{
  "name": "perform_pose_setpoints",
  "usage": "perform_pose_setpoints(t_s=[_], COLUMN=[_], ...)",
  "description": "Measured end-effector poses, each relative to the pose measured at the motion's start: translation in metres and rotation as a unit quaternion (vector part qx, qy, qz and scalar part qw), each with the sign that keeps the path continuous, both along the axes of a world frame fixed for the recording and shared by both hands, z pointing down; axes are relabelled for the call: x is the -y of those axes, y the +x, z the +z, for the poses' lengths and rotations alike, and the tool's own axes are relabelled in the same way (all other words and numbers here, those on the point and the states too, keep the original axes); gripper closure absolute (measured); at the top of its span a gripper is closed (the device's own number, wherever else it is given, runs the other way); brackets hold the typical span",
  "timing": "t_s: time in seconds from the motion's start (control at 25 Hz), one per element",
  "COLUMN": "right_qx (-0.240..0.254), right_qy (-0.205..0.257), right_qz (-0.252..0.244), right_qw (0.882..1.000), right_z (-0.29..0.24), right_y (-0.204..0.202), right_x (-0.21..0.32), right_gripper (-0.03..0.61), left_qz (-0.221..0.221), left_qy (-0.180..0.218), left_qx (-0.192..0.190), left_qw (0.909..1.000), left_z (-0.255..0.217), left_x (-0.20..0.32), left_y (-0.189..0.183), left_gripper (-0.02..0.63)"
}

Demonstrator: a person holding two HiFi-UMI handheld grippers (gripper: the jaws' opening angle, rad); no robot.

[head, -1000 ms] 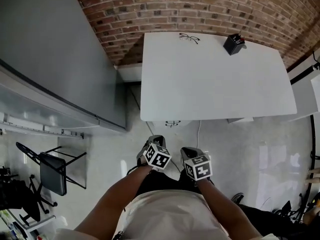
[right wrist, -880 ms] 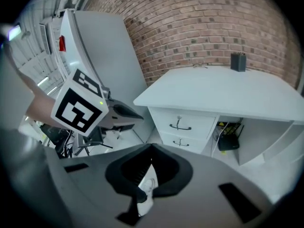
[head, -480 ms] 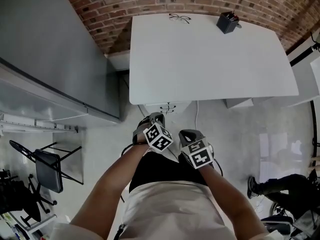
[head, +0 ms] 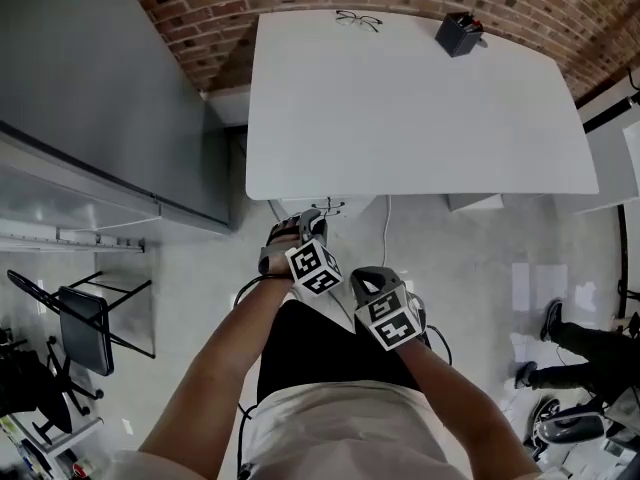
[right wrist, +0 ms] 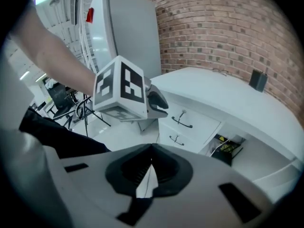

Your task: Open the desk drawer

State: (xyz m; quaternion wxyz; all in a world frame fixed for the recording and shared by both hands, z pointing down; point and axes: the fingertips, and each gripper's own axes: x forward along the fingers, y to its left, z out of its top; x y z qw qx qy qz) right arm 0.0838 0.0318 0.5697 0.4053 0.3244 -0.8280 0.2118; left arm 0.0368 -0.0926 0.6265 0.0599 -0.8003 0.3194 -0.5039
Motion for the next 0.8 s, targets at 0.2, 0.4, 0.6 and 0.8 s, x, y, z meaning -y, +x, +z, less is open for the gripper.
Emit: perform_pose_setpoints(t_s=[0.2, 0.4, 0.6, 0.8], right_qx=[-0.025, -0.031, -0.037, -0.034], right_qy=[0.002, 0.001, 0.012, 0.023], right_qz=[-0.052, -0.081, -0.113, -0.132], right_qw=[0.998, 0.996, 0.993, 0.99], right_z=[0.019, 0.037, 0.056, 0.069], right_y=[-0.003, -0.006, -0.013, -0.018], right_x=[-0.002, -0.003, 0.003, 0.01], right_gripper=[0.563, 0.563, 0.563, 0.563], left_qz=[0.02, 0.067, 0.063, 0.069], left_qy=[-0.001, 0.038, 0.055, 0.061], left_qx=[0.012, 0.068, 0.083, 0.105], left_qw=[0.9997, 0.9947, 0.993, 0.9901], left_z=[0.017, 0.035, 0.058, 0.076], left_x=[0.007, 0.02, 0.036, 0.048], left_y=[0.008, 0.012, 0.012, 0.016], left_gripper=[0.518, 0.508, 0.508, 0.506])
